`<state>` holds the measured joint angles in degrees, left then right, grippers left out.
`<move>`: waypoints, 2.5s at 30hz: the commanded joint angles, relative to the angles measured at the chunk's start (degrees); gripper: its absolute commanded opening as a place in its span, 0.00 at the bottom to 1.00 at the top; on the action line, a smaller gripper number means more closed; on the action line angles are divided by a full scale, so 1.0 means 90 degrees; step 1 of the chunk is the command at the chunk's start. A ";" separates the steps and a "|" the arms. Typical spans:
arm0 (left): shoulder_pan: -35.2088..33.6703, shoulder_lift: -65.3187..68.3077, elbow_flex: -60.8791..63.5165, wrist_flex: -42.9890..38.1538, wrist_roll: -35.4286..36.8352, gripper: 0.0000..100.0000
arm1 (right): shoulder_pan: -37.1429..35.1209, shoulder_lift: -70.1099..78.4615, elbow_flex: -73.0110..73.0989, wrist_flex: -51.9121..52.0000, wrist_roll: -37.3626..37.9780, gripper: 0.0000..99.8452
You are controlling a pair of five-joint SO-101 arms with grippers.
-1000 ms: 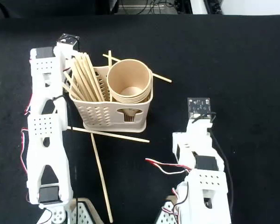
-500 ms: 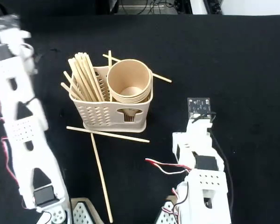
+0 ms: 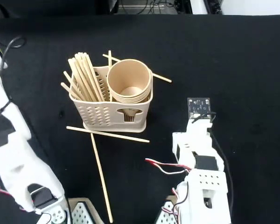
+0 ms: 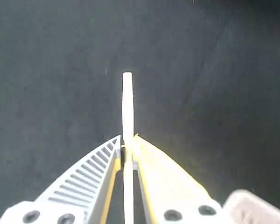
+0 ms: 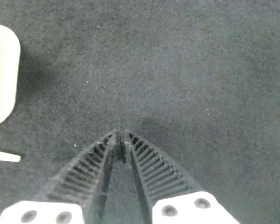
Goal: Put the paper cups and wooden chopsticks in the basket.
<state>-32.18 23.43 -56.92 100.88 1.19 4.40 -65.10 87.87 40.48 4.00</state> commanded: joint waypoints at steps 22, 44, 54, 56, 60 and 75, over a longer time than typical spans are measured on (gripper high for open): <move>0.1324 -1.0051 1.0320 -0.6906 0.0088 0.03 | -0.0049 -0.0024 -0.0103 -0.0088 0.0000 0.02; 0.3473 -0.7687 0.7204 -0.6896 0.2071 0.03 | -0.0049 -0.0024 -0.0103 -0.0088 0.0000 0.02; 0.3814 -0.7775 0.8523 -0.6564 0.1680 0.16 | -0.0049 -0.0024 -0.0103 -0.0088 0.0000 0.02; 0.3932 -0.7775 0.8269 -0.6085 0.1670 0.18 | -0.0049 -0.0024 -0.0103 -0.0088 0.0000 0.02; 0.4078 -0.7775 0.7761 -0.5392 0.1670 0.20 | -0.0049 -0.0024 -0.0103 -0.0088 0.0000 0.02; 0.2203 -0.7775 0.6510 -0.0469 -0.2247 0.23 | -0.0049 -0.0024 -0.0103 -0.0078 0.0000 0.02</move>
<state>-4.92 -46.11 -0.66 90.95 -11.47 4.40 -65.10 87.87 40.48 4.00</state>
